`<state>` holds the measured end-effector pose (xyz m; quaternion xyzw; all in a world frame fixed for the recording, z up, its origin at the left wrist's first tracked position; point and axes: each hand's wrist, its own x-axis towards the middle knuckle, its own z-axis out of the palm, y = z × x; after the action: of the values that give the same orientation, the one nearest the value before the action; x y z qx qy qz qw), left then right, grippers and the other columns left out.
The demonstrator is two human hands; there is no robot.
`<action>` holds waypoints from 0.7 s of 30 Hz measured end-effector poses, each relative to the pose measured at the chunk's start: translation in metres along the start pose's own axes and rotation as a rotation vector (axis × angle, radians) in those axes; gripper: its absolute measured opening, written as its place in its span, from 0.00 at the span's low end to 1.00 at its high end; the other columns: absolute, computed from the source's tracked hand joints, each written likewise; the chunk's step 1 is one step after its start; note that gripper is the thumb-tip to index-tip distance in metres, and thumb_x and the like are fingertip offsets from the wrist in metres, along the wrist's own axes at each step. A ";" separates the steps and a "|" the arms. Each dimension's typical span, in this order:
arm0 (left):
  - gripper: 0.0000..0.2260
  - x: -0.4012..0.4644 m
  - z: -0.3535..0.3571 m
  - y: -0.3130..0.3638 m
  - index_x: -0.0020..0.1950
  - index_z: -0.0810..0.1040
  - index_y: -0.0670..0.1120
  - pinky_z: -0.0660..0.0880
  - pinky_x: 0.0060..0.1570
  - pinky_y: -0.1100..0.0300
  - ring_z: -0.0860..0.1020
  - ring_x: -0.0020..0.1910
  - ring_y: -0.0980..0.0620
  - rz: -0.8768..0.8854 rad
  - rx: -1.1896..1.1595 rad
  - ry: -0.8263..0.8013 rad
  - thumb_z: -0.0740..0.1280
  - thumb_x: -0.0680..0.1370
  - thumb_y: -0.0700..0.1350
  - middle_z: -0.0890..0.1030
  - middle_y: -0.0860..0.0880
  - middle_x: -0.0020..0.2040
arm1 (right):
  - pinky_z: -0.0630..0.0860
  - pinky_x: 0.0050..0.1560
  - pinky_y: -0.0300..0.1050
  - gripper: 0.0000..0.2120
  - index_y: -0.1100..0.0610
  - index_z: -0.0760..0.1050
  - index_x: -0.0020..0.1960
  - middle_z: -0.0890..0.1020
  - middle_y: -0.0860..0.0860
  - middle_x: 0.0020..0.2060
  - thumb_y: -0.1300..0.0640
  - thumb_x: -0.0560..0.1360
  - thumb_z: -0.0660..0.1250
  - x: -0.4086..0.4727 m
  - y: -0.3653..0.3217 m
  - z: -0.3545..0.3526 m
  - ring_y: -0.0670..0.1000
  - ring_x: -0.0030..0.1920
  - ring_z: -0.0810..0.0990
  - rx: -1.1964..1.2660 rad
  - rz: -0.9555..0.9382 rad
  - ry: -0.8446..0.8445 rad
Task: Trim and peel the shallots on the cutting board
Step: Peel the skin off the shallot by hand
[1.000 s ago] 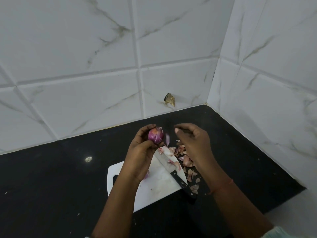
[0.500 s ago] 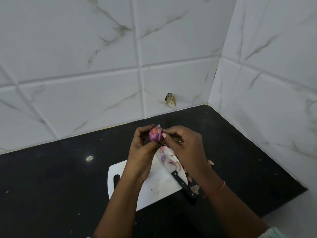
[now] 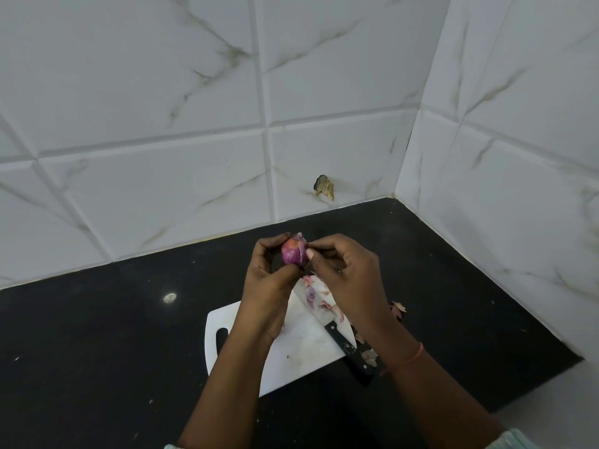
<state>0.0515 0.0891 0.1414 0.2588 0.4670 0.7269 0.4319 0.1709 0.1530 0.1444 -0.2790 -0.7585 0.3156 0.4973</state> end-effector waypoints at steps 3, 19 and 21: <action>0.23 -0.001 0.000 -0.002 0.58 0.76 0.46 0.80 0.55 0.48 0.79 0.60 0.41 0.002 0.014 0.014 0.67 0.71 0.23 0.80 0.44 0.59 | 0.80 0.46 0.35 0.05 0.59 0.81 0.50 0.83 0.47 0.43 0.63 0.75 0.71 0.001 0.001 -0.001 0.42 0.44 0.83 -0.039 -0.045 -0.001; 0.21 -0.001 0.002 -0.001 0.58 0.77 0.47 0.80 0.57 0.45 0.79 0.60 0.43 0.074 0.081 0.028 0.70 0.71 0.26 0.81 0.47 0.57 | 0.78 0.43 0.30 0.04 0.61 0.81 0.49 0.84 0.50 0.41 0.62 0.75 0.71 0.008 -0.006 -0.007 0.43 0.43 0.82 -0.063 -0.019 -0.044; 0.21 -0.001 0.002 0.000 0.58 0.77 0.46 0.80 0.57 0.44 0.79 0.60 0.43 0.072 0.093 0.027 0.70 0.71 0.26 0.81 0.47 0.57 | 0.78 0.43 0.31 0.04 0.62 0.80 0.49 0.82 0.51 0.42 0.62 0.75 0.70 0.010 -0.006 -0.007 0.44 0.43 0.81 -0.097 -0.042 -0.072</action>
<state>0.0538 0.0894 0.1419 0.2852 0.4964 0.7230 0.3867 0.1737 0.1580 0.1568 -0.2755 -0.7958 0.2778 0.4622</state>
